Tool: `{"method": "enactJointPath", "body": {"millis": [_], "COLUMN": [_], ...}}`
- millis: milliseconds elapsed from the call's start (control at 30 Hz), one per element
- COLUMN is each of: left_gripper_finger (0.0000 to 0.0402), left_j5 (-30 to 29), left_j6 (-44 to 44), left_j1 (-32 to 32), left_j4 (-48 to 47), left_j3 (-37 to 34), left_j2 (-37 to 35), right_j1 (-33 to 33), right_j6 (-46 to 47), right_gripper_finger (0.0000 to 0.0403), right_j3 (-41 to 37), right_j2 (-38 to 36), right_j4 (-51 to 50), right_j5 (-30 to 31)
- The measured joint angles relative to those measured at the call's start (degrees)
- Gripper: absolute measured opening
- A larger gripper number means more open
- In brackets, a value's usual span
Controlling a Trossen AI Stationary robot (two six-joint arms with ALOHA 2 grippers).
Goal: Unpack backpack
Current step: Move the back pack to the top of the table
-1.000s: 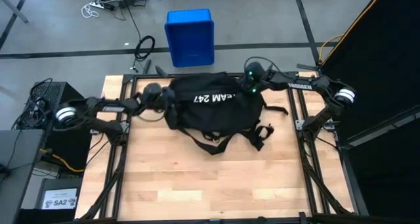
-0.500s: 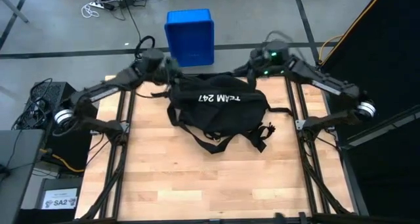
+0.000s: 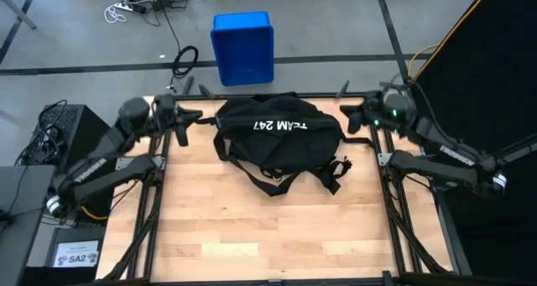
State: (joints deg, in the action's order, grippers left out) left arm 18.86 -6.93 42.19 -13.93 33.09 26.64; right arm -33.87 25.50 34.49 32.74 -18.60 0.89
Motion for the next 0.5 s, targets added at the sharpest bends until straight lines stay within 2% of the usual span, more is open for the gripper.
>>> {"method": "enactJointPath", "body": {"millis": [167,367,500], "left_gripper_finger": [0.0,0.0,0.0], "left_j5": [-0.4,2.9,3.6], "left_j6": [-8.1,-13.0,-12.7], "left_j1": [-0.9,-2.5,-3.3], "left_j4": [6.7,-0.2,-0.2], "left_j3": [-11.9,-21.0,-25.8], "left_j2": [-12.5,-26.6,-26.3], "right_j1": [9.4,20.7,25.9], "right_j6": [7.7,11.4,14.3], "right_gripper_finger": [0.0,0.0,0.0], "right_j3": [-14.1,-23.6,-28.4], "right_j2": [-12.3,-23.7,-27.4], "right_j4": [7.4,8.3,6.5], "right_j5": [10.1,20.3,27.5]}}
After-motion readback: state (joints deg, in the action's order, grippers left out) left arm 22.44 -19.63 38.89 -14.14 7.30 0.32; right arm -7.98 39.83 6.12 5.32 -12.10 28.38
